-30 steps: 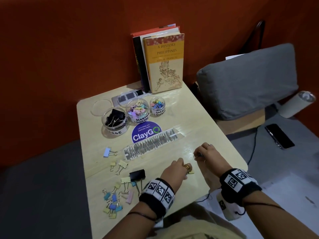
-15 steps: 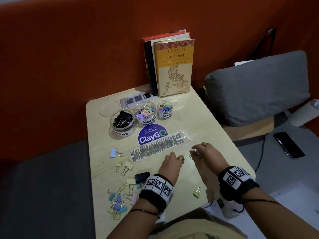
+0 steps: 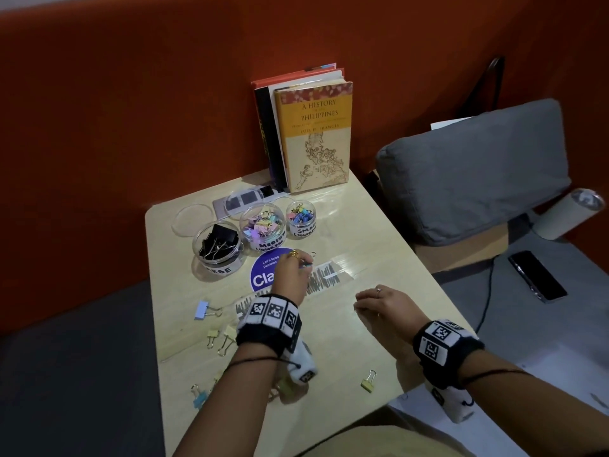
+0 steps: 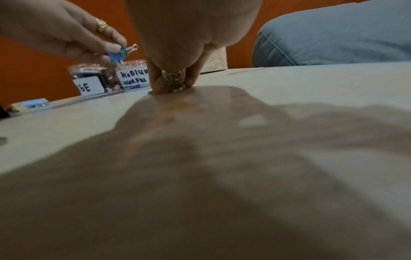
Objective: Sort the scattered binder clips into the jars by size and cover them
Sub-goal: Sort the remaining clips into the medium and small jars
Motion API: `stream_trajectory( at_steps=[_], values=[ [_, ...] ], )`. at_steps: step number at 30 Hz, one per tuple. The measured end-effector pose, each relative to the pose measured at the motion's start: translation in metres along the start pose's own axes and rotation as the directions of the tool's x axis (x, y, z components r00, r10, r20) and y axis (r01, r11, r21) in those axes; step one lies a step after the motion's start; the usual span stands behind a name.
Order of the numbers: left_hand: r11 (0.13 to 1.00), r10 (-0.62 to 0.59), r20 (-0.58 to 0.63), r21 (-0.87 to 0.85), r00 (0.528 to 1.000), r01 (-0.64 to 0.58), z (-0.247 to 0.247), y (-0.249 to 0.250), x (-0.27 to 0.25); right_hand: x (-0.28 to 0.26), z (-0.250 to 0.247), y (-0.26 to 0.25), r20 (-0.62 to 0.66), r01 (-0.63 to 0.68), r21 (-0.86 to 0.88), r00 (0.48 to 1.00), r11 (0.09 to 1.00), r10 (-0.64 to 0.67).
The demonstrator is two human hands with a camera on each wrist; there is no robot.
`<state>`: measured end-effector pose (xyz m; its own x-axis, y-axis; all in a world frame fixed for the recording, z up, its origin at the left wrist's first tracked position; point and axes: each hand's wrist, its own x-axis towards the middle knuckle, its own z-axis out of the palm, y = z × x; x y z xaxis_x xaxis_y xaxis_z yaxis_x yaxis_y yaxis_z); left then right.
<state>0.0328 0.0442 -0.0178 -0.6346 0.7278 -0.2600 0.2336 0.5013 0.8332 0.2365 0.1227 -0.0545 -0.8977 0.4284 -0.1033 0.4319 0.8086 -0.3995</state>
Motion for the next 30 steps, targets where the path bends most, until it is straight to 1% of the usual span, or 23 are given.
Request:
stream_trajectory(
  at_steps=[2,4,8,10,12,16,18,19,20,22,23,25,27,30],
  values=[
    [0.997,0.043,-0.013,0.064,0.999,-0.043,-0.004,0.004,0.013,0.005,-0.001,-0.003,-0.011,0.009,0.026,1.0,1.0,-0.009],
    [0.993,0.087,-0.048,0.078,0.995,-0.083,-0.009,0.011,0.023,0.011,-0.002,-0.007,-0.02,-0.019,0.087,1.0,0.996,0.02],
    [0.974,0.207,-0.138,0.121,0.969,-0.191,-0.016,0.03,0.052,0.018,-0.005,-0.012,0.001,-0.09,0.187,0.996,0.978,0.091],
    [0.97,0.207,-0.156,0.158,0.966,-0.183,-0.017,0.037,0.069,0.022,-0.005,-0.01,0.032,-0.155,0.221,0.988,0.963,0.151],
    [0.969,0.186,-0.156,0.19,0.97,-0.155,-0.016,0.043,0.083,0.028,-0.006,-0.008,0.05,-0.191,0.253,0.982,0.948,0.185],
    [0.952,0.203,-0.139,0.26,0.969,-0.162,-0.01,0.051,0.105,0.039,-0.009,-0.001,-0.024,-0.155,0.281,0.986,0.947,0.168],
    [0.937,0.202,-0.12,0.313,0.972,-0.156,-0.008,0.051,0.11,0.044,-0.009,0.001,-0.034,-0.174,0.33,0.98,0.928,0.196],
    [0.912,0.203,-0.103,0.382,0.974,-0.15,-0.009,0.049,0.112,0.046,-0.009,0.002,-0.04,-0.187,0.369,0.976,0.91,0.216],
    [0.864,0.206,-0.079,0.482,0.975,-0.143,-0.01,0.047,0.112,0.049,-0.01,0.003,-0.049,-0.192,0.392,0.972,0.9,0.229],
    [0.726,0.211,-0.028,0.674,0.977,-0.137,-0.014,0.042,0.11,0.058,-0.015,0.004,-0.093,-0.181,0.39,0.968,0.903,0.234],
    [0.664,0.208,-0.006,0.735,0.978,-0.137,-0.017,0.04,0.109,0.065,-0.019,0.004,-0.127,-0.162,0.396,0.965,0.904,0.228],
    [0.585,0.213,0.032,0.797,0.977,-0.154,-0.023,0.038,0.106,0.084,-0.028,0.004,-0.191,-0.12,0.425,0.957,0.897,0.218],
    [0.568,0.225,0.044,0.806,0.973,-0.168,-0.029,0.036,0.105,0.108,-0.039,0.001,-0.251,-0.094,0.456,0.94,0.885,0.23],
    [0.596,0.21,0.09,0.778,0.973,-0.201,-0.037,0.031,0.107,0.147,-0.059,-0.009,-0.288,-0.066,0.486,0.929,0.872,0.231]
  ],
)
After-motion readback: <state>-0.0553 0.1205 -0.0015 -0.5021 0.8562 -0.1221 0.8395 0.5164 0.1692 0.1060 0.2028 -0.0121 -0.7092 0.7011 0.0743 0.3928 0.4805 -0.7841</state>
